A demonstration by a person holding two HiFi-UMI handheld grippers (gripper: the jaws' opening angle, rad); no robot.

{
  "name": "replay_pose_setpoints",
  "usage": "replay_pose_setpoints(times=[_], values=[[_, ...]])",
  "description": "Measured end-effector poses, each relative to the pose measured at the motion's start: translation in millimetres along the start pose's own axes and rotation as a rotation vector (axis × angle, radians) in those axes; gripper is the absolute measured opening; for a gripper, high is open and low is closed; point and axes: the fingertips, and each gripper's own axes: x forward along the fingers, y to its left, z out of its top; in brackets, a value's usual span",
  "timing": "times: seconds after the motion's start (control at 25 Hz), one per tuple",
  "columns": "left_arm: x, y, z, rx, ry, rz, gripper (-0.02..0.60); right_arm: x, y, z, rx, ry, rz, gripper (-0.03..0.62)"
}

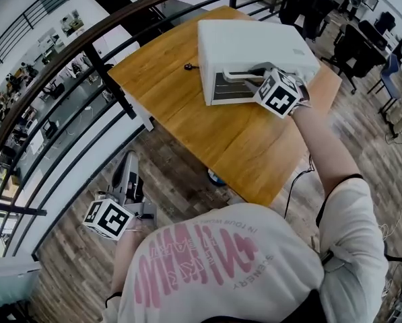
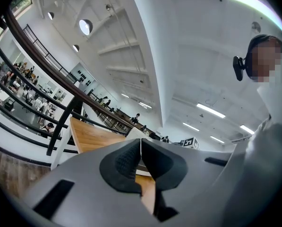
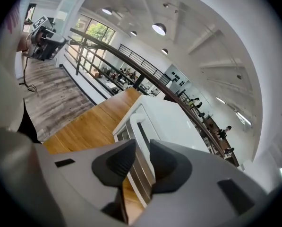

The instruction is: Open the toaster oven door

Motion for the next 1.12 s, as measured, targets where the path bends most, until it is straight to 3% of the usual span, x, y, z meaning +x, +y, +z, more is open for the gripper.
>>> replay_pose_setpoints(times=[0.56,1.12], values=[[-3.1,7.5,4.3,-0.008,-0.014,0.008,0.023,15.0,2.2,-8.9,-0.032,0.047,-0.002,0.124],[-1.5,5.9,-3.4,-0.021,-0.008,-0.021,0.023,15.1,6.1,-11.9,0.183,0.016,-0.083,0.144]])
